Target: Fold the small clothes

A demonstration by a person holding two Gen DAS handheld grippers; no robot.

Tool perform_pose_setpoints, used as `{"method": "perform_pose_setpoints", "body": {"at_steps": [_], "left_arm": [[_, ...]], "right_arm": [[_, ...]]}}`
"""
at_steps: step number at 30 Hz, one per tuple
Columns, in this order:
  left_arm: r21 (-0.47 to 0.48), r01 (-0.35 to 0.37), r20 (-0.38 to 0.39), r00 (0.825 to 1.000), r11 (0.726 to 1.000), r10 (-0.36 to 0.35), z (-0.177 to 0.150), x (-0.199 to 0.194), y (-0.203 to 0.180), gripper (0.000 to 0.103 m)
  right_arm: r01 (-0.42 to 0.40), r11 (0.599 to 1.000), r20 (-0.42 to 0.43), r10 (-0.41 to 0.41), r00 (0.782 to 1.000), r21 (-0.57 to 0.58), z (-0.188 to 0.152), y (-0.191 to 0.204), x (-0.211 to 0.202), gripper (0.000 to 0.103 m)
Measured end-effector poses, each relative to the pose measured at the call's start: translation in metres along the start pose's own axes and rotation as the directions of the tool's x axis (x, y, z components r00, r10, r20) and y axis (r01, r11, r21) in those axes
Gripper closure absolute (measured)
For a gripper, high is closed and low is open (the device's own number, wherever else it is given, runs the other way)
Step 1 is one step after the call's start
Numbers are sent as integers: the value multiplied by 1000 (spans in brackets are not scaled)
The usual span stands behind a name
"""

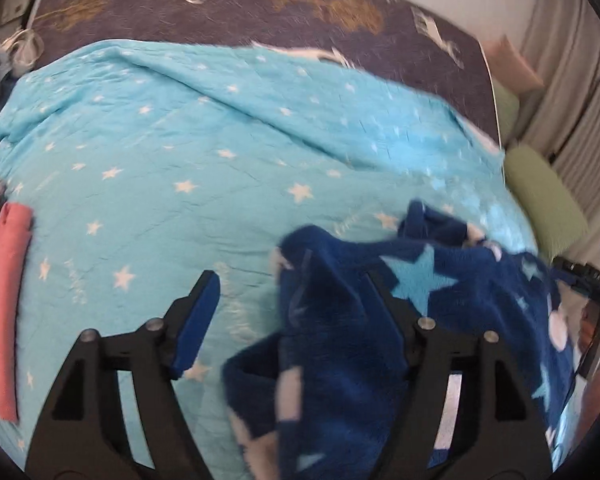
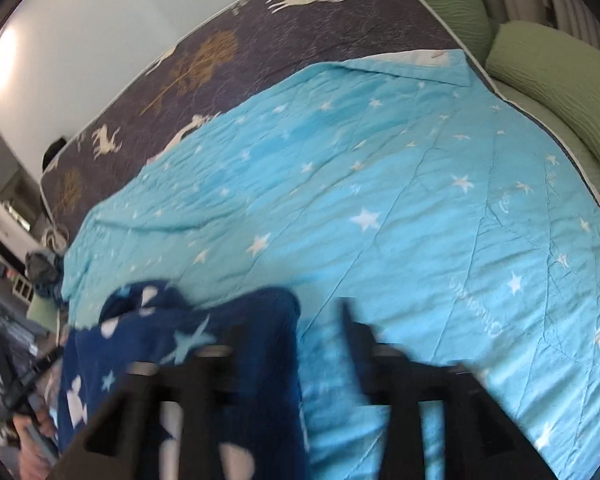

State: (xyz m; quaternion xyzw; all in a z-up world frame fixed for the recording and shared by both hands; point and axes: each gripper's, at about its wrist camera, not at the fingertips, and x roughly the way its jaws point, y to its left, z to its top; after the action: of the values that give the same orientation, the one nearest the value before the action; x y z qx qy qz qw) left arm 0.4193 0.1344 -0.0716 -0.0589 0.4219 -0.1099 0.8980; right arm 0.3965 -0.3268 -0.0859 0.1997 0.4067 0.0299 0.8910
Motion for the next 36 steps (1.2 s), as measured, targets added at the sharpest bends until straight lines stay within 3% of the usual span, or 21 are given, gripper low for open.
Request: {"method": "perform_pose_setpoints", "body": {"at_steps": [2,3,4,5,6,8,11,13,16,18,20,21,24,25,28,30,33,36], "left_arm": [[16,13,-32,999,1000,-13,-1,11,-7,58],[18,24,-55,998,1000,-23,0,16,-10,94],[14,27,-59,998,1000,-26,-1,16,-11,92],[24,12,-2,1000,1000,-12,-2,7,-15,93],[55,-4,60,998,999,1,-3,-8,-19,93],[69,-14,156,988,997,3,-7,-38,-21,93],[55,-9,259,966,998,-6,-12,-81,-11,93],[36,-34,244,970,999,25,-8,-77,0,92],[-12,-65,89,994,998,65,-6,-29,19,83],[-28,-115,5,993,993,116,-12,1,26,78],[-22,-108,-25,994,994,107,-22,15,25,71],[-18,-111,-18,994,994,111,-26,15,24,67],[-20,-112,18,994,994,112,-34,-7,26,57],[-26,-100,26,995,995,100,-36,-15,26,57],[-30,-43,59,997,999,45,-53,-59,26,50],[-18,-23,73,997,1000,25,-71,-85,21,41],[12,14,70,997,1000,-14,-102,-115,9,39],[34,-17,39,999,999,16,-129,-131,-1,33]], "right_arm": [[-1,1000,-75,0,997,-13,-2,7,14,24],[2,1000,-91,-3,996,-7,-3,7,18,31],[1,1000,-98,-1,995,0,-3,8,23,71],[-15,1000,-100,16,995,6,-2,11,26,99],[-20,1000,-86,21,996,14,-1,11,25,95],[-59,998,19,59,998,-18,-3,18,5,96],[-122,988,136,134,982,-93,-2,33,-30,96],[-133,984,172,153,973,-122,4,42,-39,95],[-80,988,146,100,984,-135,15,52,-13,94],[71,988,37,-66,997,-140,17,52,34,93],[168,979,-74,-177,981,-114,7,38,63,92],[164,983,-93,-172,981,-84,1,28,68,90],[153,988,-23,-153,988,14,-5,6,40,66],[161,986,10,-162,987,32,-5,-1,23,64],[101,995,35,-102,994,24,-16,-14,-22,64],[51,999,14,-51,999,-2,-29,-20,-49,64],[-21,999,-35,19,999,-51,-67,-23,-88,64],[-101,992,-81,95,992,-76,-102,-19,-121,60]]}}
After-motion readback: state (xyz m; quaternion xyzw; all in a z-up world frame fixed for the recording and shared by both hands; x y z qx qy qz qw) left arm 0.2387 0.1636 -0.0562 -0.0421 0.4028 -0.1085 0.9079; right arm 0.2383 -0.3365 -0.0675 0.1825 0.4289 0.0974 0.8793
